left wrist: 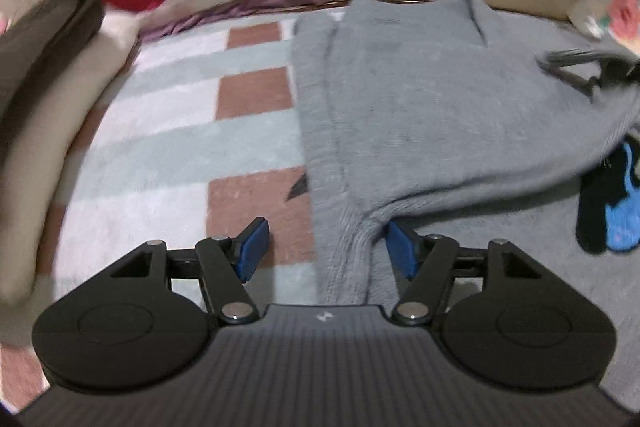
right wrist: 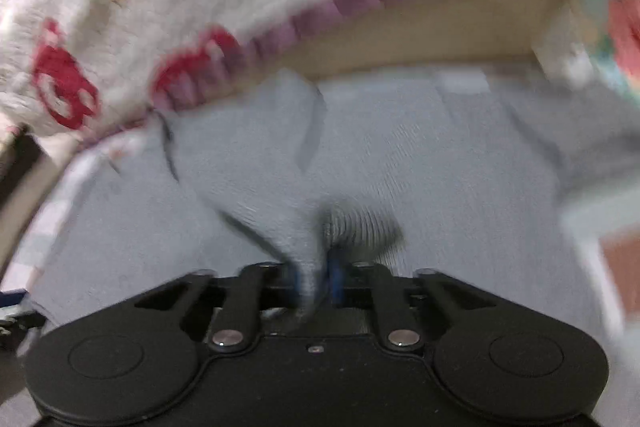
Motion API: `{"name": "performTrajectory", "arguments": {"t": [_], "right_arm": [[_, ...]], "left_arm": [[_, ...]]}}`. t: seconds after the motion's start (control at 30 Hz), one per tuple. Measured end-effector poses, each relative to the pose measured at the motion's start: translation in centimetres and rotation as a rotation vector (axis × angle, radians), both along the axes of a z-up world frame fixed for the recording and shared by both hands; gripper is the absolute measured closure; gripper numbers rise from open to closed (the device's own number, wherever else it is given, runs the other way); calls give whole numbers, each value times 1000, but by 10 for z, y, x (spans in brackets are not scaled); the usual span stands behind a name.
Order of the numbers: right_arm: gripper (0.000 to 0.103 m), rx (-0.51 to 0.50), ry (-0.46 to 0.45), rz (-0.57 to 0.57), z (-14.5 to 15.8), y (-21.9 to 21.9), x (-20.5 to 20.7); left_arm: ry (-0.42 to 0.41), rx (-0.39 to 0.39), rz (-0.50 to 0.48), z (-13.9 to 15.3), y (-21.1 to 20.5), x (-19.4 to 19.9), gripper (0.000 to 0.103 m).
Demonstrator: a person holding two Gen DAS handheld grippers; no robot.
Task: Fold clothes
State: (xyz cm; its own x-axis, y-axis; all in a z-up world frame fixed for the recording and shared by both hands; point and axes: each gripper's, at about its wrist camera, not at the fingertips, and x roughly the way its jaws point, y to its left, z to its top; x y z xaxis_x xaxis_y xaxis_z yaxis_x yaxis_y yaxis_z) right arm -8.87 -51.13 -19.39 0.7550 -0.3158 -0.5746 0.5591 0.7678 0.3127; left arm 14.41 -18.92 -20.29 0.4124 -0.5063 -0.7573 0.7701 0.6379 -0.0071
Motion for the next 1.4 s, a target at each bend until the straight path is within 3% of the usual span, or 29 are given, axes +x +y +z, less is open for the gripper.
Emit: {"name": "performTrajectory", "arguments": {"t": [0.07, 0.1, 0.2, 0.23, 0.33, 0.5, 0.57, 0.63, 0.83, 0.9, 0.93, 0.97, 1.0, 1.03, 1.1, 1.23, 1.4], "right_arm": [[92, 29, -96, -55, 16, -8, -18], [91, 53, -101, -84, 16, -13, -27], [86, 69, 21, -135, -8, -24, -41], [77, 82, 66, -159, -18, -28, -45], [73, 211, 49, -210, -38, -42, -66], [73, 216, 12, -159, -41, -48, -73], [73, 206, 13, -139, -42, -51, -70], [73, 196, 14, -119, -42, -54, -68], [69, 151, 24, -53, -45, -63, -65], [70, 141, 21, -26, -45, -66, -63], [77, 124, 26, -5, -44, -66, -62], [83, 85, 40, 27, -42, -64, -60], [86, 39, 52, 57, -39, -61, -58], [88, -3, 58, 82, -35, -57, -57], [89, -76, 63, 121, -27, -52, -56], [91, -187, 53, 178, -5, -47, -49], [91, -332, -1, 248, 32, -46, -26]], "left_arm": [[8, -2, 23, 0, 4, 3, 38], [12, -3, 34, 0, 5, 5, 38], [16, 10, 48, 0, 6, 5, 38], [25, 13, 46, 1, 6, 5, 38], [85, -6, 15, 10, 9, 4, 40], [175, -212, -5, 44, 14, 8, 36], [135, -227, -20, 54, -6, 19, 31], [70, -183, -26, 55, -38, 38, 25], [-109, 7, -60, 38, -142, 96, 25], [-116, 57, -69, 28, -167, 109, 25], [-107, 78, -69, 22, -174, 113, 26], [-95, 95, -68, 17, -179, 117, 27], [-82, 112, -67, 11, -184, 120, 39], [-81, 128, -70, 7, -187, 122, 65], [-124, 159, -105, 1, -187, 115, 82], [-238, 187, -121, 6, -180, 108, 89], [-190, 101, -34, 28, -155, 133, 89]]}}
